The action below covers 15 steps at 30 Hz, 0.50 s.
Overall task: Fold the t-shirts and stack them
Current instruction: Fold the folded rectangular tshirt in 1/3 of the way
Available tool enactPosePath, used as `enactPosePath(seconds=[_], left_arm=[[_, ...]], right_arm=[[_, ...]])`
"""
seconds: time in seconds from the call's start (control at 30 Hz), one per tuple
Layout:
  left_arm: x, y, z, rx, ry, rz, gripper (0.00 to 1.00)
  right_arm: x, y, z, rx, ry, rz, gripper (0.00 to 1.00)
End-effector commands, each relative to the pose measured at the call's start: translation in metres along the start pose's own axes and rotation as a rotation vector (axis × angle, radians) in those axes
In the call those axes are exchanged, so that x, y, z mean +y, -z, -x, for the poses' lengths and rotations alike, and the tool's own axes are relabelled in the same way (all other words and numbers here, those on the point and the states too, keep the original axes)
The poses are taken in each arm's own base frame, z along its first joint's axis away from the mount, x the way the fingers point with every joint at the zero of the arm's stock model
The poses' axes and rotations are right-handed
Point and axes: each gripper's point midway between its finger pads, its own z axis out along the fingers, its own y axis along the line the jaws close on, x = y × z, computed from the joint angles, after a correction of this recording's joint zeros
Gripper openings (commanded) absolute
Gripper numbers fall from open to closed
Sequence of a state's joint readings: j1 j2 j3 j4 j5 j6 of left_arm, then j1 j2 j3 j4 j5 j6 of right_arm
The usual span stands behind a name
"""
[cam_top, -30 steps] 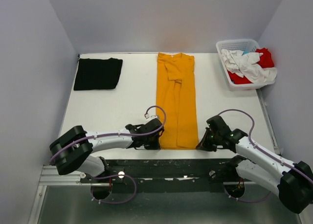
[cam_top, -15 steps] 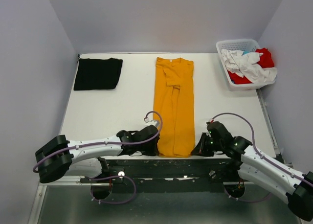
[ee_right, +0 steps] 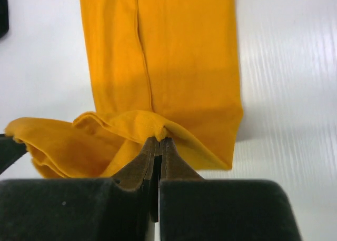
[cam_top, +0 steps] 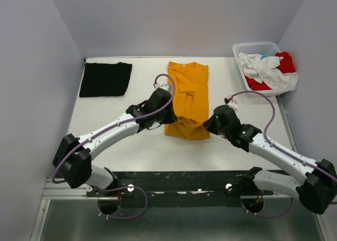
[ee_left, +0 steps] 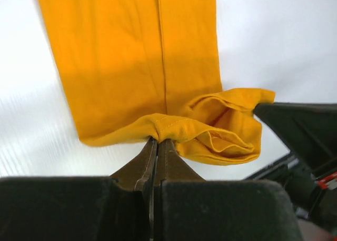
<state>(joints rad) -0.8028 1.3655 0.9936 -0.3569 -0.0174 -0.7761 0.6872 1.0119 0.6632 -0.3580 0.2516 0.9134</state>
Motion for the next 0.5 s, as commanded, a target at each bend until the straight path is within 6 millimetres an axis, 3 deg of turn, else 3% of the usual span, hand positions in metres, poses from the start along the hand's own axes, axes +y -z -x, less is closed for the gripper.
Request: enactPosePath(seconds=[0.0,0.23,0.33,0.47], left_arm=[[0.021,-0.016,0.05,-0.027,-0.044,0.102,0.0],[0.028,-0.053,0.11,-0.041,-0.045,0.091,0.0],[0.036,-0.066,0.127,-0.028,-0.043,0.102,0.0],[0.045,-0.086,0.136,0.012,-0.049,0.08,0.0]], right_arm=[[0.016,-0.022,0.078,-0.302,0.012,-0.071,0.01],[0.017,-0.072,0.131,-0.369,0.016,-0.044,0.01],[0.016,-0.096,0.144,-0.361,0.012,-0.019,0.01],[0.015,-0.12,0.155,-0.346,0.036,-0.025,0.01]])
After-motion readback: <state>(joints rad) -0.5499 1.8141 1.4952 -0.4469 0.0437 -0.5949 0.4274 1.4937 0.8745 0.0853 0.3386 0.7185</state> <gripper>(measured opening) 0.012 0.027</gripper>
